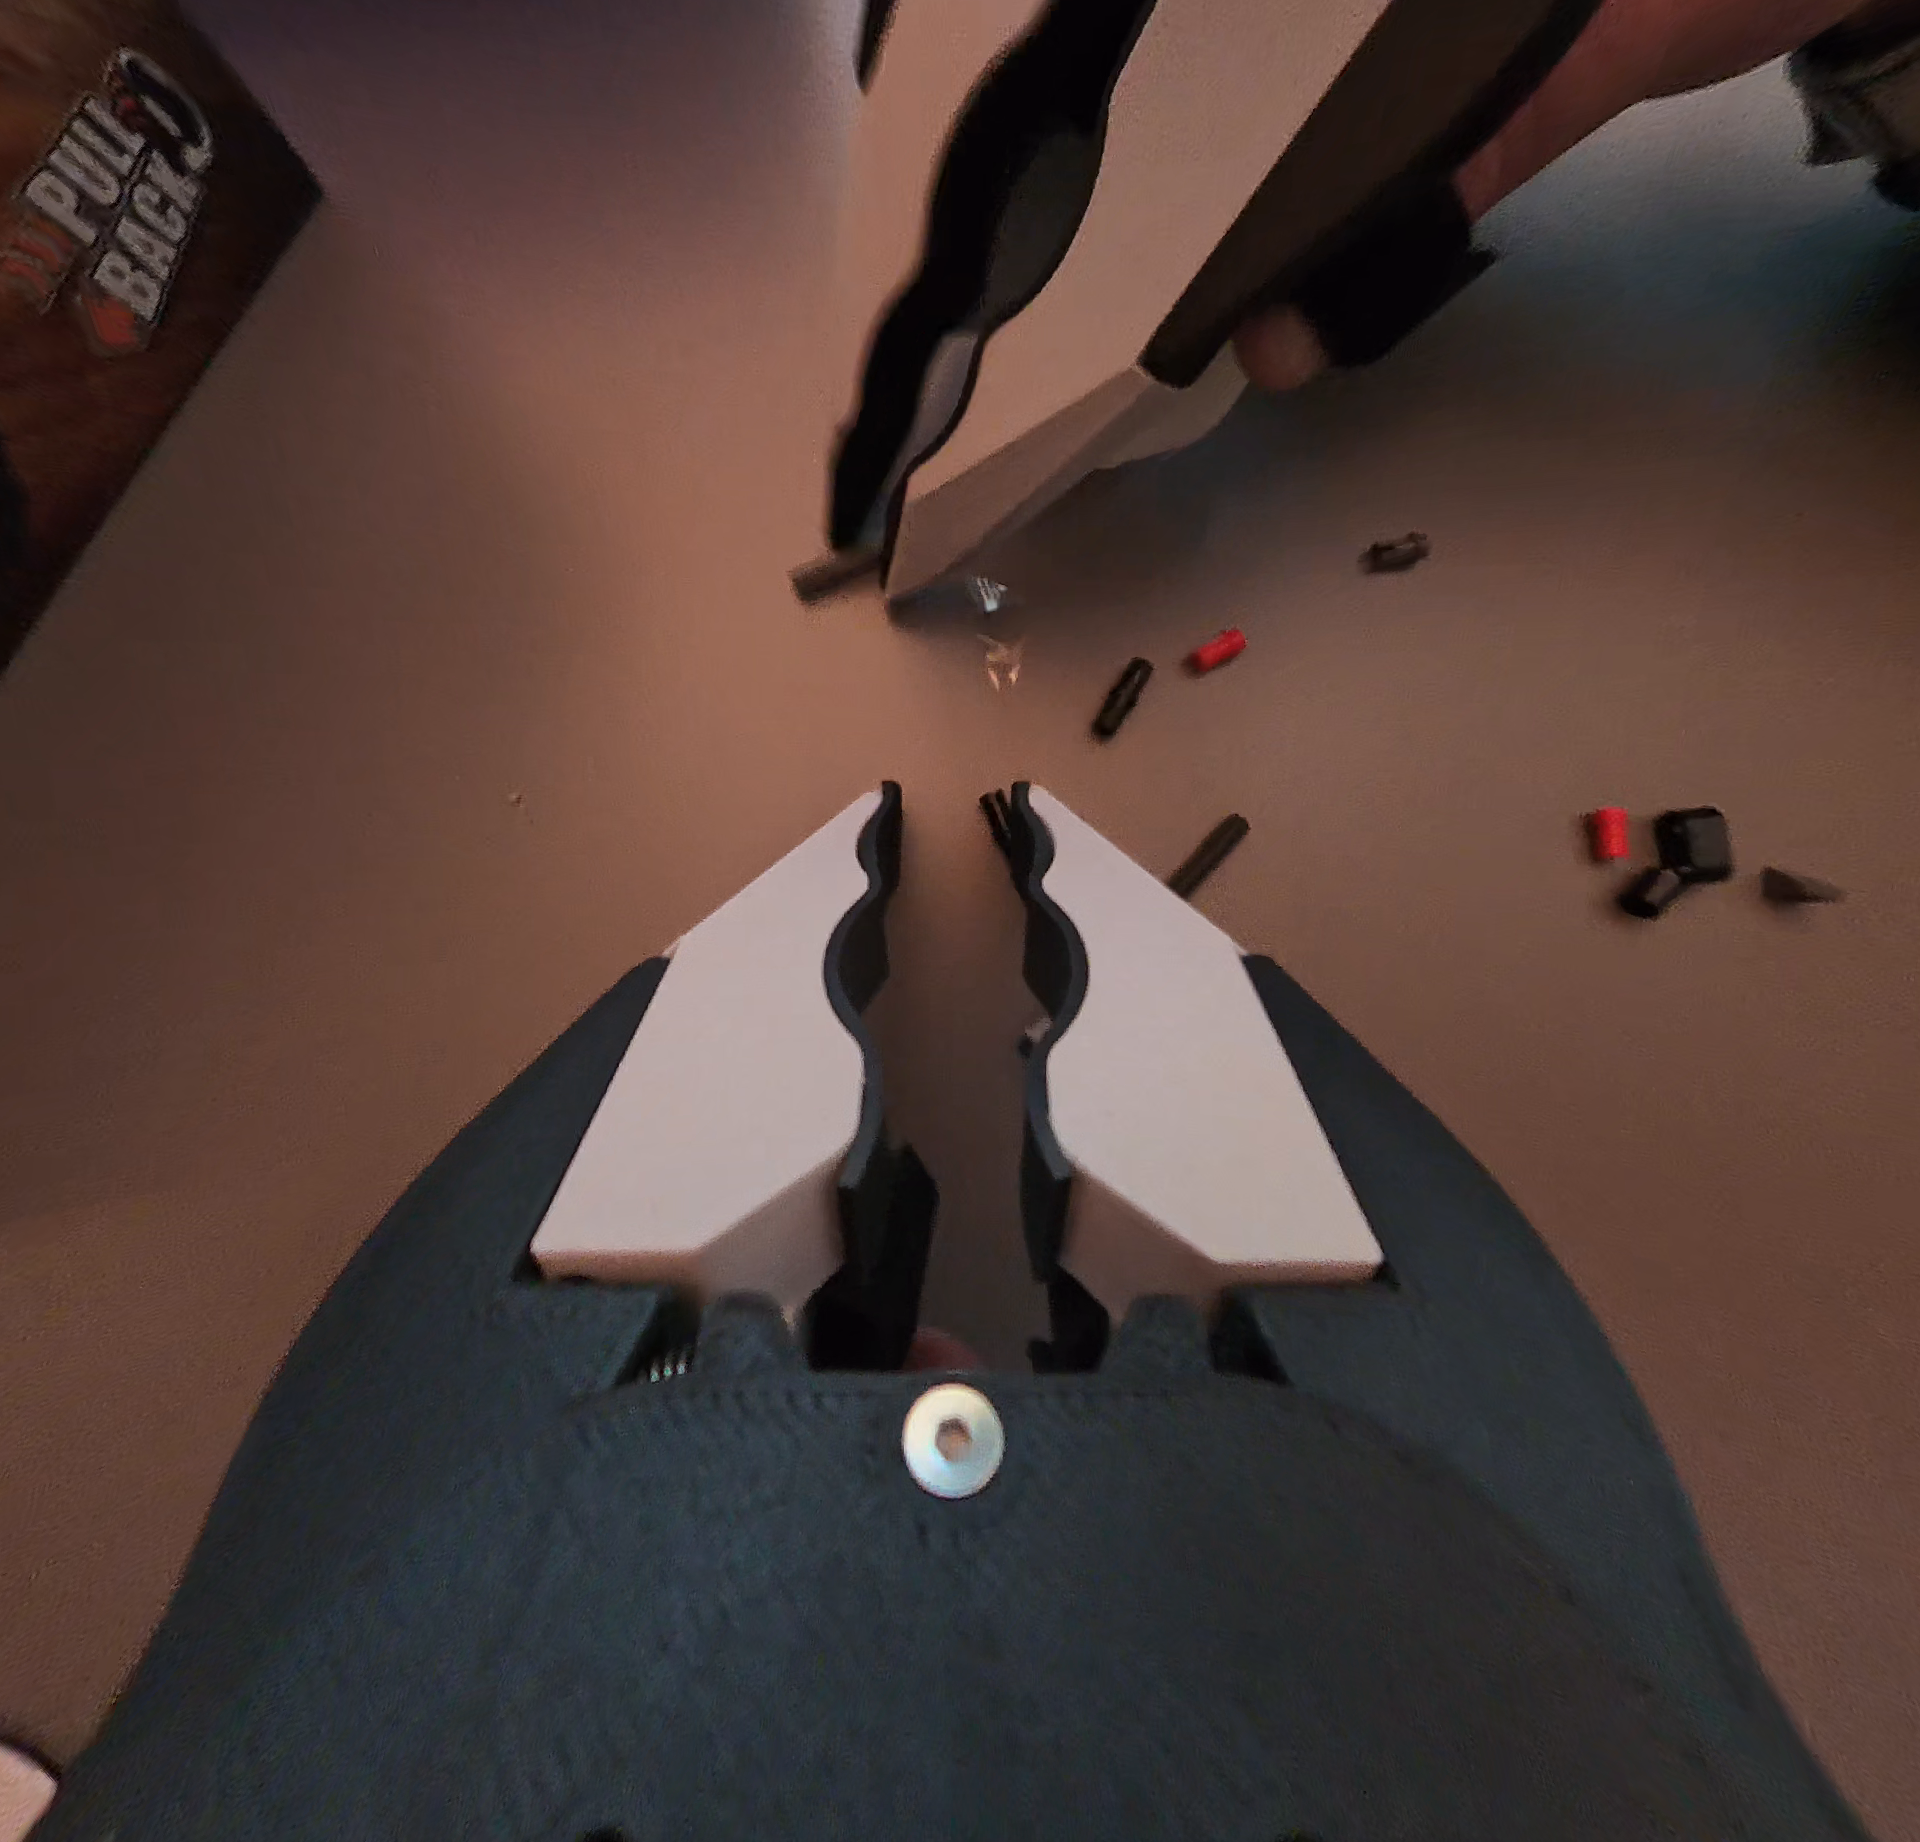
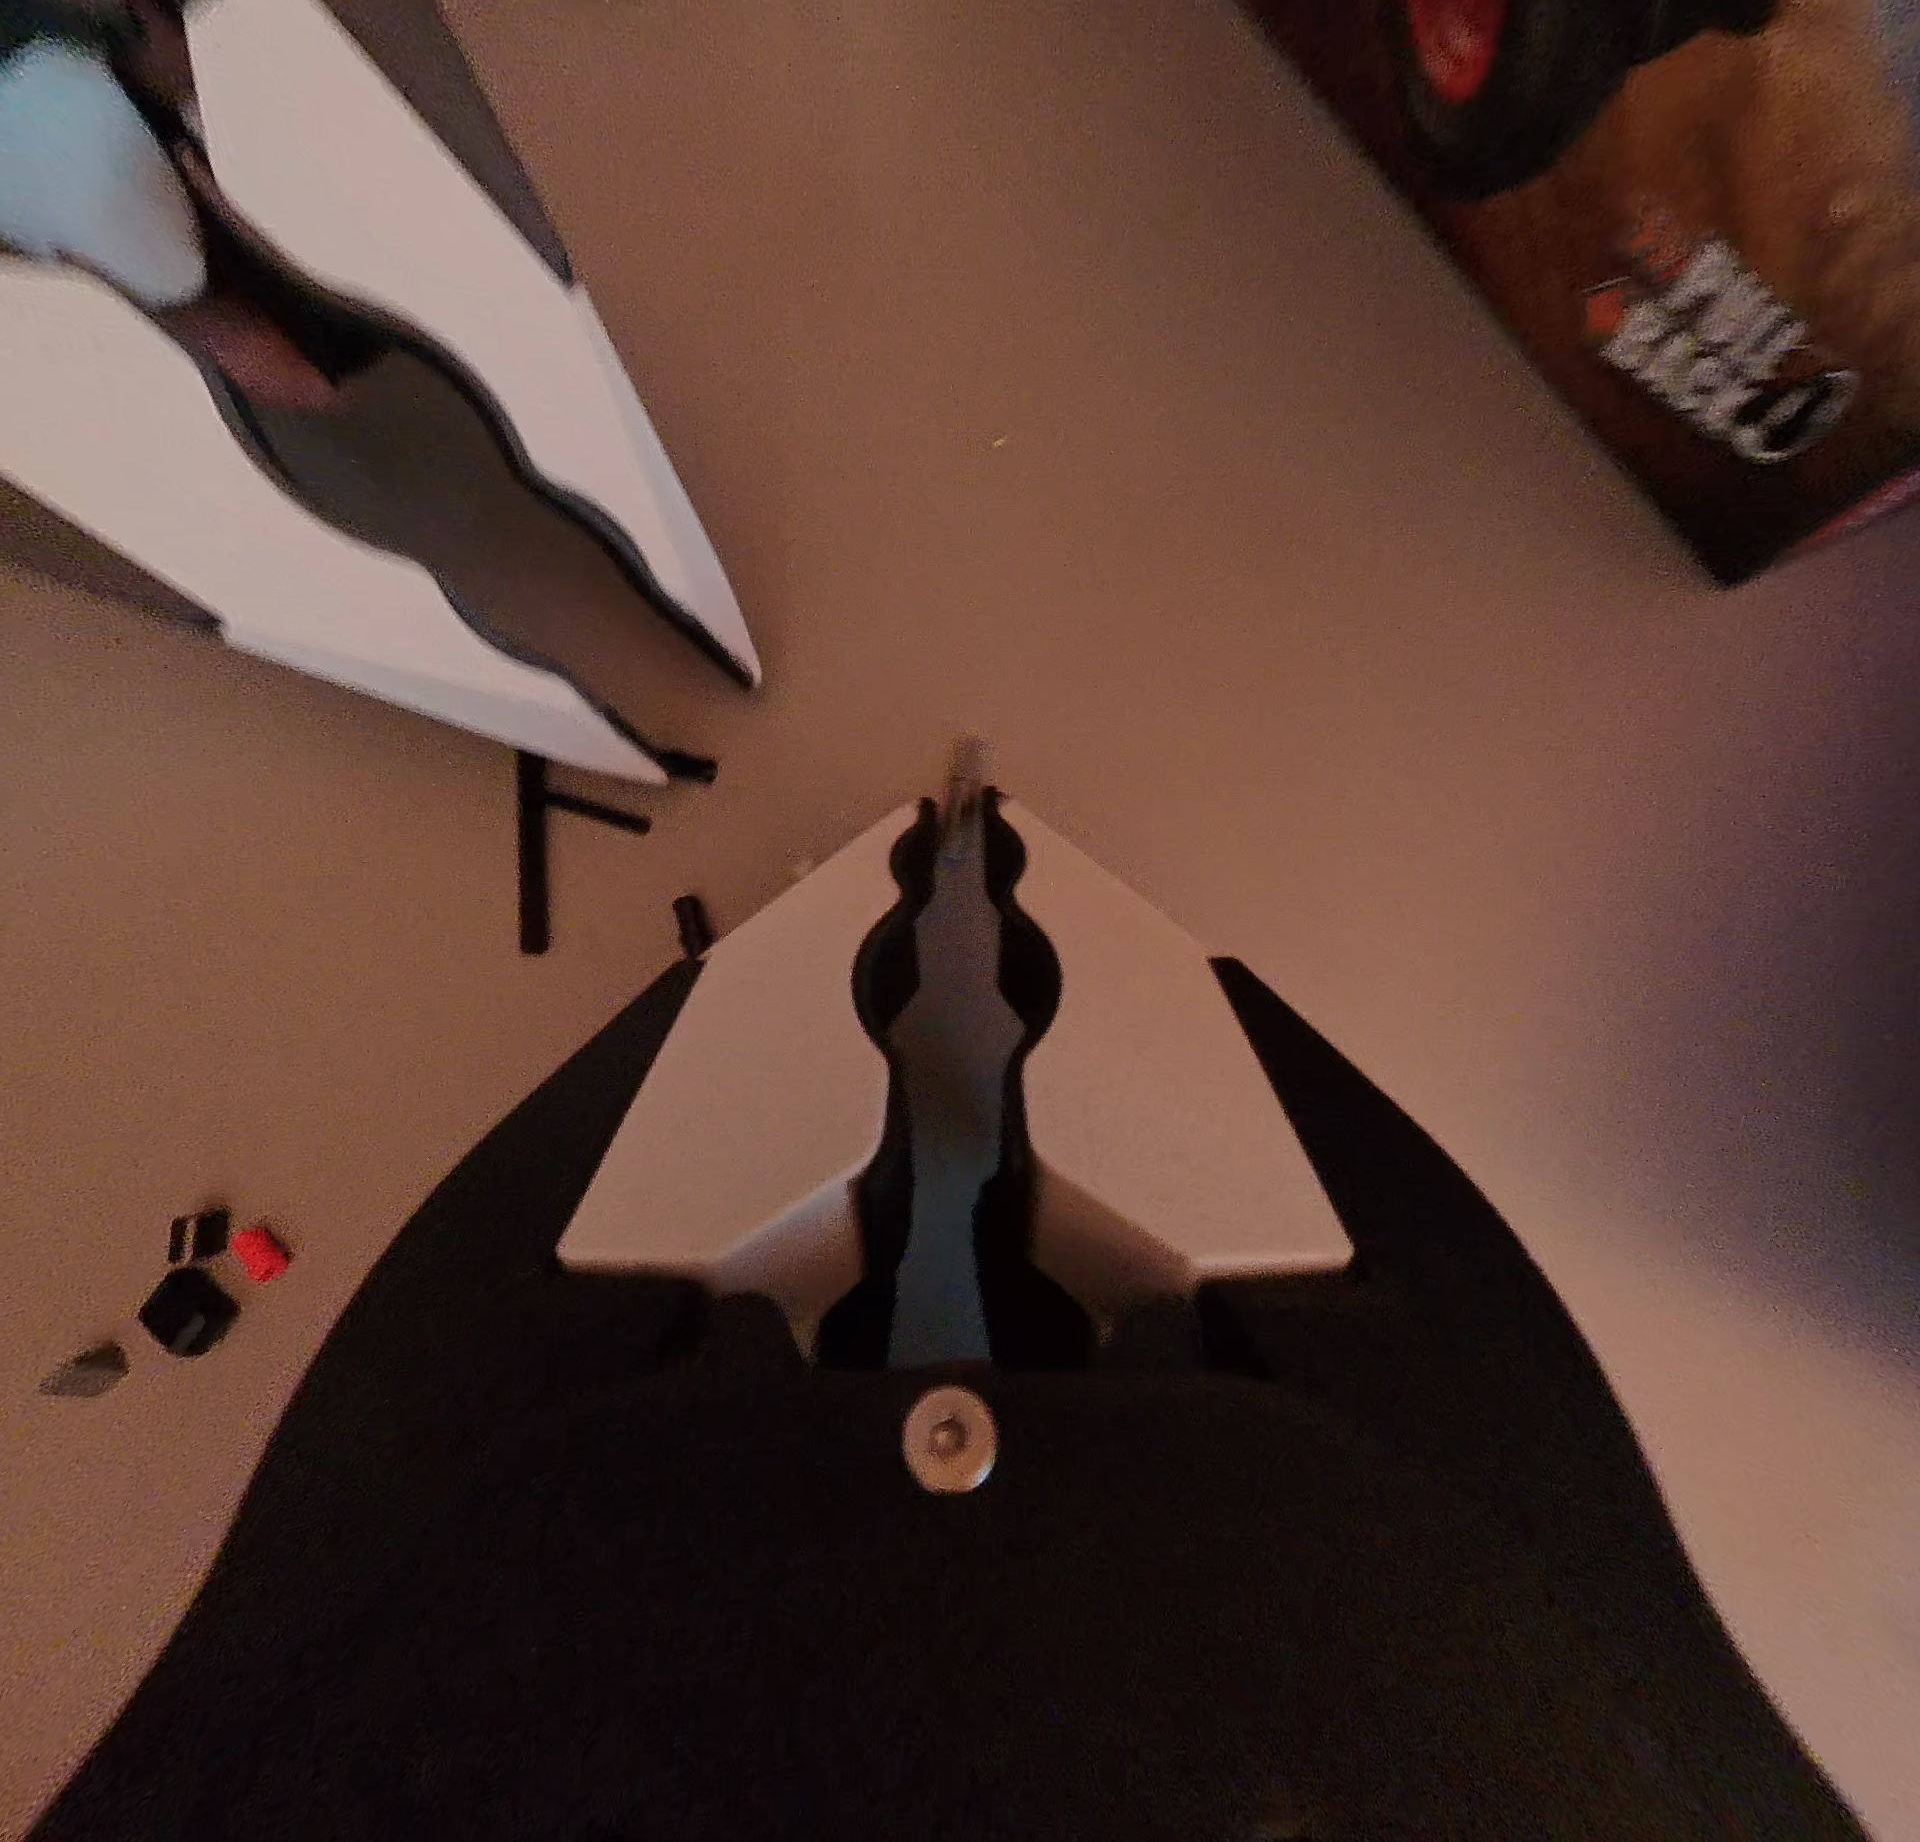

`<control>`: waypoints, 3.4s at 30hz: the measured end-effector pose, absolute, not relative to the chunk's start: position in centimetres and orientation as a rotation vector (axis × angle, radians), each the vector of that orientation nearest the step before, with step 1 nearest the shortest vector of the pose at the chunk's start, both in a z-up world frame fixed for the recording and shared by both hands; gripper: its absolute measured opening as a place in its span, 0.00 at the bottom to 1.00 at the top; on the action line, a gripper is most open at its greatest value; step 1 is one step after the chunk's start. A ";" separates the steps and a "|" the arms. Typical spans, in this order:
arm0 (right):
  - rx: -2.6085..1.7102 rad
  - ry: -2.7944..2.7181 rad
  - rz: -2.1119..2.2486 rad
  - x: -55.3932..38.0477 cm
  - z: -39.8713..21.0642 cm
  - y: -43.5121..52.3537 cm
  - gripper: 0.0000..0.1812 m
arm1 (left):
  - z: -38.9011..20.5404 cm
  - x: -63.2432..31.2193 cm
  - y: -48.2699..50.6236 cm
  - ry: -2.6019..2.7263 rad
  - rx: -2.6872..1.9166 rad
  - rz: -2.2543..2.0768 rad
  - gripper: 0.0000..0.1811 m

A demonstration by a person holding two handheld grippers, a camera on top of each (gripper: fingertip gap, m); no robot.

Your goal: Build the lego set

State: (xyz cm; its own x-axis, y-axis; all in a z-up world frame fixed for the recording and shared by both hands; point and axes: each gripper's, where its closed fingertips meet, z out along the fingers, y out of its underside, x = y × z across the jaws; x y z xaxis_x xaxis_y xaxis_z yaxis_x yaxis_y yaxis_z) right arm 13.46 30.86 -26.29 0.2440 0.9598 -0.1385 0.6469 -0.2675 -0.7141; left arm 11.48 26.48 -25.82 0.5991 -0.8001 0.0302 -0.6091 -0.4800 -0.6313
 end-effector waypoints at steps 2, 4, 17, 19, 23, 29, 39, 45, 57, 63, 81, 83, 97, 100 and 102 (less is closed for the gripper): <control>-1.973 -1.511 0.788 13.2 -26.3 30.1 0.01 | -25.0 10.5 25.8 1.068 -2.247 -0.441 0.12; -1.948 -1.570 0.816 13.0 -26.4 29.0 0.01 | -24.2 9.2 24.9 1.049 -2.256 -0.423 0.13; -1.821 -1.748 0.923 11.7 -25.2 24.3 0.07 | -26.2 7.4 20.8 1.083 -2.318 -0.349 0.11; -1.798 -1.680 0.889 10.9 -24.7 25.5 0.08 | -25.2 7.0 20.6 1.062 -2.304 -0.351 0.12; -1.810 -1.720 0.866 10.0 -25.6 25.5 0.07 | -24.0 5.2 19.1 1.048 -2.318 -0.328 0.12; -1.782 -1.848 0.904 10.3 -26.2 23.1 0.03 | -23.2 2.6 13.9 1.105 -2.341 -0.206 0.13; -1.826 -1.642 0.885 13.4 -23.9 26.0 0.12 | -26.0 -2.0 2.4 1.136 -2.513 -0.193 0.21; -1.845 -1.573 0.898 14.6 -23.8 26.8 0.11 | -26.6 -1.0 2.6 1.104 -2.462 -0.149 0.06; -1.844 -1.540 0.913 15.1 -23.6 27.0 0.11 | -26.6 7.9 10.4 1.194 -2.267 -0.196 0.06; -1.844 -1.519 0.904 15.3 -23.5 27.3 0.12 | -26.3 11.4 15.7 1.176 -2.180 -0.179 0.16; -1.908 -1.583 0.855 14.8 -25.4 26.7 0.11 | -26.4 10.0 17.8 0.869 -2.223 -0.247 0.23; -1.911 -1.619 0.855 14.4 -25.9 26.2 0.10 | -26.4 10.9 17.9 0.892 -2.207 -0.250 0.19; -1.850 -1.641 0.877 13.8 -25.1 25.5 0.09 | -25.1 11.6 16.5 0.992 -2.097 -0.151 0.24; -1.871 -1.636 0.856 13.9 -25.6 25.8 0.11 | -24.4 10.9 16.1 1.017 -2.057 -0.073 0.26; -1.870 -1.623 0.857 13.9 -25.5 26.0 0.12 | -24.1 10.4 15.8 1.028 -2.038 -0.034 0.26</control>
State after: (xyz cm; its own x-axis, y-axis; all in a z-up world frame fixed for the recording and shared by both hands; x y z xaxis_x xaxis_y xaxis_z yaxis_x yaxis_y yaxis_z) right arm 13.92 26.04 -25.54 0.0839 0.9883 -0.1272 0.6622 -0.1507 -0.7340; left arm 10.37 15.75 -24.05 0.6644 -0.6759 -0.3190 -0.6535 -0.3182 -0.6868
